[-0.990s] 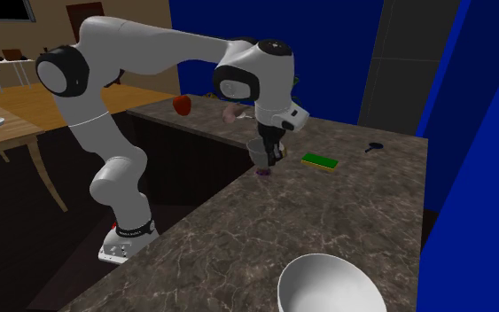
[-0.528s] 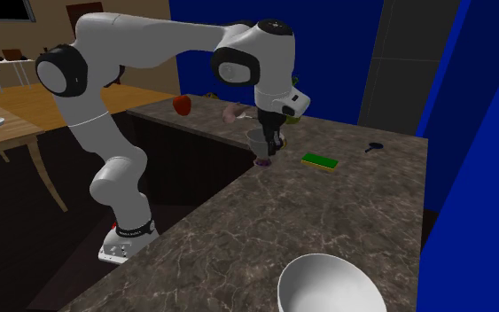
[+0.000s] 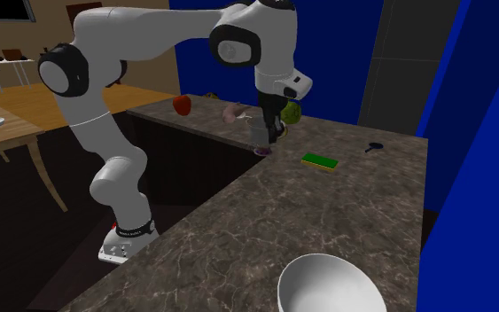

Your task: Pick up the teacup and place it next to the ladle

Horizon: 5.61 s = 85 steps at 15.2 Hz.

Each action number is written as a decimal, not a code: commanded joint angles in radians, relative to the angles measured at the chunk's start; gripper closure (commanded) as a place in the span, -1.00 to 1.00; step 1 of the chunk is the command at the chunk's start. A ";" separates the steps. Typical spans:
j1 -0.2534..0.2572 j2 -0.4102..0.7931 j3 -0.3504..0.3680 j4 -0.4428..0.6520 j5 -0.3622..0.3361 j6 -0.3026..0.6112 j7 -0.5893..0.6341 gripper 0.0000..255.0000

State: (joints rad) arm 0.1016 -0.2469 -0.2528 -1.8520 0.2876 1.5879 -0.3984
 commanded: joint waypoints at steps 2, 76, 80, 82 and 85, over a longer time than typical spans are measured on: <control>0.017 -0.028 0.034 -0.024 0.003 0.013 0.050 1.00; 0.551 0.632 0.766 0.343 -0.353 0.586 1.283 1.00; 0.549 0.640 0.763 0.300 -0.357 0.636 1.281 1.00; 0.549 0.646 0.761 0.277 -0.360 0.665 1.281 1.00; 0.549 0.646 0.761 0.277 -0.360 0.665 1.281 1.00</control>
State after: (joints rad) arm 0.6507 0.3994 0.5079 -1.5737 -0.0719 2.2503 0.8828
